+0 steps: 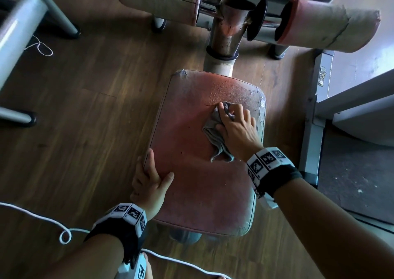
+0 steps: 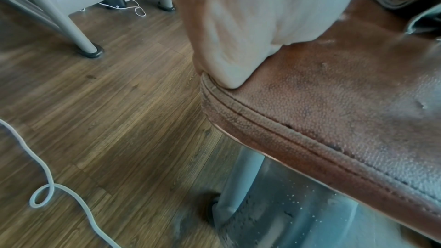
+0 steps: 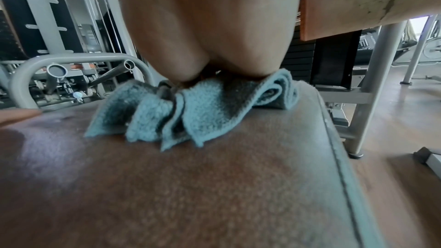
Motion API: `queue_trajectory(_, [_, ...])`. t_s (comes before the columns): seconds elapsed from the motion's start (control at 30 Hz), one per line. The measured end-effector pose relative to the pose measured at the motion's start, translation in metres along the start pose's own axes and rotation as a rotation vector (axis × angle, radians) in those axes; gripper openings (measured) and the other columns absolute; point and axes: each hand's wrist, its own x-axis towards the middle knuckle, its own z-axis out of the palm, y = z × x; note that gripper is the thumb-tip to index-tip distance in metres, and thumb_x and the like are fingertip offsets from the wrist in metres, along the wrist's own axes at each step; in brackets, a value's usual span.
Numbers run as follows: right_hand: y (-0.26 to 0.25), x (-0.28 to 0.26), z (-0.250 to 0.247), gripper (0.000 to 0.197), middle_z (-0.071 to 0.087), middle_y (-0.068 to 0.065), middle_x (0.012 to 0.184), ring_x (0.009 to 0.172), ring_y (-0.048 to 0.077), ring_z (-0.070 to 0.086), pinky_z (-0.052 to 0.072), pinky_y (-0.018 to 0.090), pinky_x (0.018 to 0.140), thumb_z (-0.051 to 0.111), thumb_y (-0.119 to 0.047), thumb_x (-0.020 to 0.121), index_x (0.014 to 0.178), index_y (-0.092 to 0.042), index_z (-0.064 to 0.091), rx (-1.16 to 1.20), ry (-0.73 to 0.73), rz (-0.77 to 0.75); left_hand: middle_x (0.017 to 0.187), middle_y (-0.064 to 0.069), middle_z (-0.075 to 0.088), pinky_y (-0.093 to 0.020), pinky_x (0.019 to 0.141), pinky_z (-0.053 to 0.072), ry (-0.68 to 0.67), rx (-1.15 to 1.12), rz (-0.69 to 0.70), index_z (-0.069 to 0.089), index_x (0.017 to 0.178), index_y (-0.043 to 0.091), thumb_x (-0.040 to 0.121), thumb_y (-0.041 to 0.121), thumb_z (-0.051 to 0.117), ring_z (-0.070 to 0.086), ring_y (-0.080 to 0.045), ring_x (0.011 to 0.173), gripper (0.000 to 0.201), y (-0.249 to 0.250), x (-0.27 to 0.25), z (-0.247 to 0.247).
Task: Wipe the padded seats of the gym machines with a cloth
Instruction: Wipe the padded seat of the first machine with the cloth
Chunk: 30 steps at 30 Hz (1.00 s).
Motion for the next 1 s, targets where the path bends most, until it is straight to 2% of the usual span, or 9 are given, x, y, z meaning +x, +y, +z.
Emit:
queue_trajectory(0.1, [-0.007,-0.008,0.002,0.056,0.031,0.007,0.137,0.115,0.027,0.035,0.034,0.044,0.095,0.034,-0.042,0.101,0.152,-0.024,0.022,0.017,0.003,0.011,0.161,-0.003,-0.008,-0.044,0.115,0.018,0.005,-0.01,0.009,-0.019,0.146,0.043,0.061,0.083,0.016,0.006,-0.024,0.147,0.099,-0.001,-0.001,-0.001])
queue_trajectory(0.23, [-0.009,-0.02,0.004,0.055,0.032,0.008,0.138,0.114,0.027,0.036,0.035,0.044,0.096,0.036,-0.04,0.101,0.152,-0.024,0.024,0.022,-0.007,0.001,0.161,-0.001,-0.01,-0.044,0.113,0.02,0.0,0.004,0.006,-0.023,0.142,0.047,0.061,0.085,0.011,0.009,-0.026,0.147,0.095,-0.004,0.0,0.002])
queue_trajectory(0.47, [-0.017,-0.002,0.001,0.055,0.025,0.004,0.137,0.115,0.025,0.03,0.031,0.043,0.098,0.031,-0.041,0.102,0.153,-0.027,0.017,0.035,-0.027,0.027,0.161,-0.001,-0.013,-0.044,0.114,0.018,-0.015,-0.014,-0.011,-0.022,0.143,0.046,0.06,0.085,0.012,0.007,-0.025,0.147,0.098,0.0,-0.002,0.0])
queue_trajectory(0.73, [-0.024,0.008,0.002,0.054,0.028,0.006,0.138,0.114,0.027,0.033,0.033,0.044,0.097,0.032,-0.037,0.102,0.152,-0.025,0.018,0.021,0.009,-0.038,0.161,-0.002,-0.01,-0.045,0.114,0.02,-0.013,-0.014,-0.014,-0.023,0.139,0.047,0.058,0.084,0.012,0.01,-0.026,0.147,0.095,0.001,-0.002,0.0])
queue_trajectory(0.9, [-0.034,0.001,0.01,0.062,0.034,0.007,0.139,0.112,0.029,0.037,0.039,0.048,0.093,0.052,-0.034,0.095,0.151,-0.026,0.026,-0.025,-0.021,-0.155,0.161,-0.001,-0.009,-0.045,0.114,0.018,-0.01,-0.024,-0.021,-0.022,0.141,0.047,0.058,0.084,0.014,0.009,-0.025,0.147,0.098,0.001,-0.002,0.0])
queue_trajectory(1.0, [-0.027,-0.002,0.007,0.061,0.038,0.006,0.139,0.112,0.029,0.039,0.041,0.051,0.093,0.053,-0.036,0.094,0.149,-0.026,0.031,-0.058,0.008,-0.161,0.161,0.0,-0.009,-0.045,0.114,0.018,-0.013,-0.031,-0.02,-0.021,0.142,0.049,0.059,0.084,0.015,0.008,-0.024,0.147,0.098,-0.001,-0.001,0.0])
